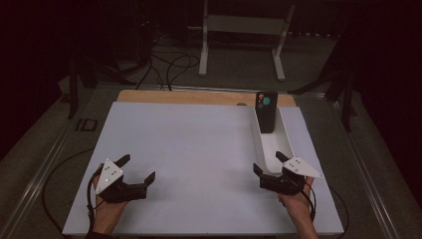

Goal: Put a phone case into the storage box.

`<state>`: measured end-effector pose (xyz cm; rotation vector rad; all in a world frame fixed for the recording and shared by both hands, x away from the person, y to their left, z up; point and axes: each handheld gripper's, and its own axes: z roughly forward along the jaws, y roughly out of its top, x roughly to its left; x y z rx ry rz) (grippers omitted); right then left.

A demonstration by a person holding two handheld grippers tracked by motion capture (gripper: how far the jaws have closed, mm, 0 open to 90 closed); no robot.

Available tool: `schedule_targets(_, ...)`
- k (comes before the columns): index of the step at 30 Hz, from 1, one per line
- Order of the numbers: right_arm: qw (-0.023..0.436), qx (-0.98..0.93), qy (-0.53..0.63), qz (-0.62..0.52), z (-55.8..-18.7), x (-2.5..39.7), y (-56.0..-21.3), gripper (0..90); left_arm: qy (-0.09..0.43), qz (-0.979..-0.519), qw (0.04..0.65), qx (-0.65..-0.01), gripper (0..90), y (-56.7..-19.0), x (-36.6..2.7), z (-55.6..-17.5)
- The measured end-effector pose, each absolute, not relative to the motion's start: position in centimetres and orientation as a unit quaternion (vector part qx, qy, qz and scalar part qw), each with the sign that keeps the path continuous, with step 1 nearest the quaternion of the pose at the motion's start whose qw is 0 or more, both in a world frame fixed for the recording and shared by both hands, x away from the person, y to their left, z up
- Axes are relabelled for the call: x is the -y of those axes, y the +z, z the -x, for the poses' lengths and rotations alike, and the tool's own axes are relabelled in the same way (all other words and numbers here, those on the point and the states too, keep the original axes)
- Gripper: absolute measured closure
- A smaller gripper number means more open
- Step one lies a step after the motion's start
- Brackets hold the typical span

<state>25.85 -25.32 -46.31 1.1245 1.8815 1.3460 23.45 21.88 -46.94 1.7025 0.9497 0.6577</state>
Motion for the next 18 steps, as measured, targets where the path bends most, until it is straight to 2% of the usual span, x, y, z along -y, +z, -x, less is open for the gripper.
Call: schedule_targets(18,0.291,-0.688,0.537,-0.392,-24.7,25.7,-46.9,8.2,0.272,-0.714,0.51,-0.395,0.1,-47.4,-21.9,-23.4)
